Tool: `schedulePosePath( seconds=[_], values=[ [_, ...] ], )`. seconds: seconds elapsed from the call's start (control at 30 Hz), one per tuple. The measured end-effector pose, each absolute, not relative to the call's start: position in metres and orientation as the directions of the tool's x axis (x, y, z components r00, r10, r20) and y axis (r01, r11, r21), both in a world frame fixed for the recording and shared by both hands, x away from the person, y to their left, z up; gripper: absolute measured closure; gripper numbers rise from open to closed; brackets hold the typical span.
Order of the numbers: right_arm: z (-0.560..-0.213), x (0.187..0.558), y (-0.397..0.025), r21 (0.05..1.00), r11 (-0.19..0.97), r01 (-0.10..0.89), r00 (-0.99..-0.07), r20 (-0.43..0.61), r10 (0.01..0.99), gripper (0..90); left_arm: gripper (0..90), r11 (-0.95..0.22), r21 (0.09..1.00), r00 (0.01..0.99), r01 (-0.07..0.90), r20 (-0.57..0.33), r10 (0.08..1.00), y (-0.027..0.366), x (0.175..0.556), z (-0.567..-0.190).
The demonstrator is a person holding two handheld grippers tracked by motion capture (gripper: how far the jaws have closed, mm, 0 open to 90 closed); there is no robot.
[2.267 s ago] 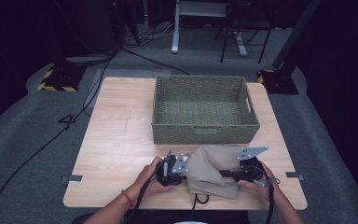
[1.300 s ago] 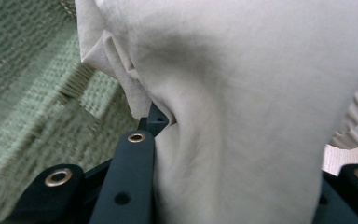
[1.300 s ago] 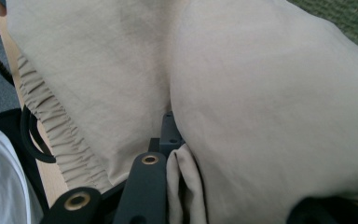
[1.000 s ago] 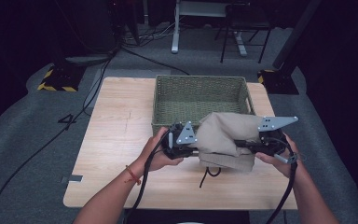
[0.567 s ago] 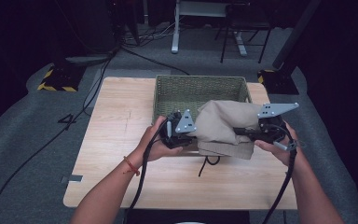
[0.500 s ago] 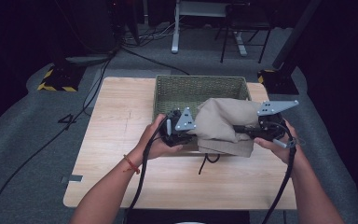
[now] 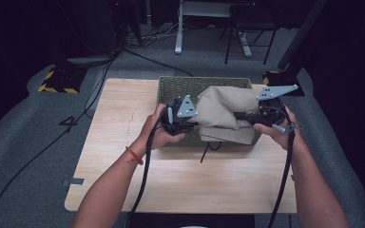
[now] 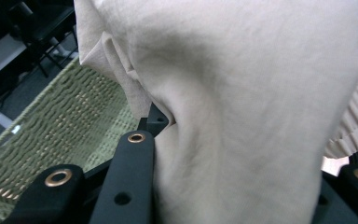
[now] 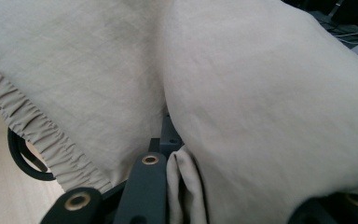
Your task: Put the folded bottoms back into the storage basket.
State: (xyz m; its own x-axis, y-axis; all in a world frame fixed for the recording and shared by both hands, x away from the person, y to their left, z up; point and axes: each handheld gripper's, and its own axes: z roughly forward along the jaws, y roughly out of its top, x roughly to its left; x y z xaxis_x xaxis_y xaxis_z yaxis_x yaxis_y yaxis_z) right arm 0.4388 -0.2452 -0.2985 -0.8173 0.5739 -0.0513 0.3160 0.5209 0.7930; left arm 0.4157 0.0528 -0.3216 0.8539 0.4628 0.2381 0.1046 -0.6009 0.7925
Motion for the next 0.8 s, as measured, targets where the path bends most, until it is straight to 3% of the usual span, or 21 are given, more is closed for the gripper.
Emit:
schedulePosePath(
  seconds=[0.8],
  values=[
    [-0.317,0.509,-0.217,0.767,0.525,0.369,-0.776,-0.057,0.629,76.0,70.6,-0.600,0.780,0.812,0.179,0.226,0.537,0.062,0.475,-0.340]
  ],
)
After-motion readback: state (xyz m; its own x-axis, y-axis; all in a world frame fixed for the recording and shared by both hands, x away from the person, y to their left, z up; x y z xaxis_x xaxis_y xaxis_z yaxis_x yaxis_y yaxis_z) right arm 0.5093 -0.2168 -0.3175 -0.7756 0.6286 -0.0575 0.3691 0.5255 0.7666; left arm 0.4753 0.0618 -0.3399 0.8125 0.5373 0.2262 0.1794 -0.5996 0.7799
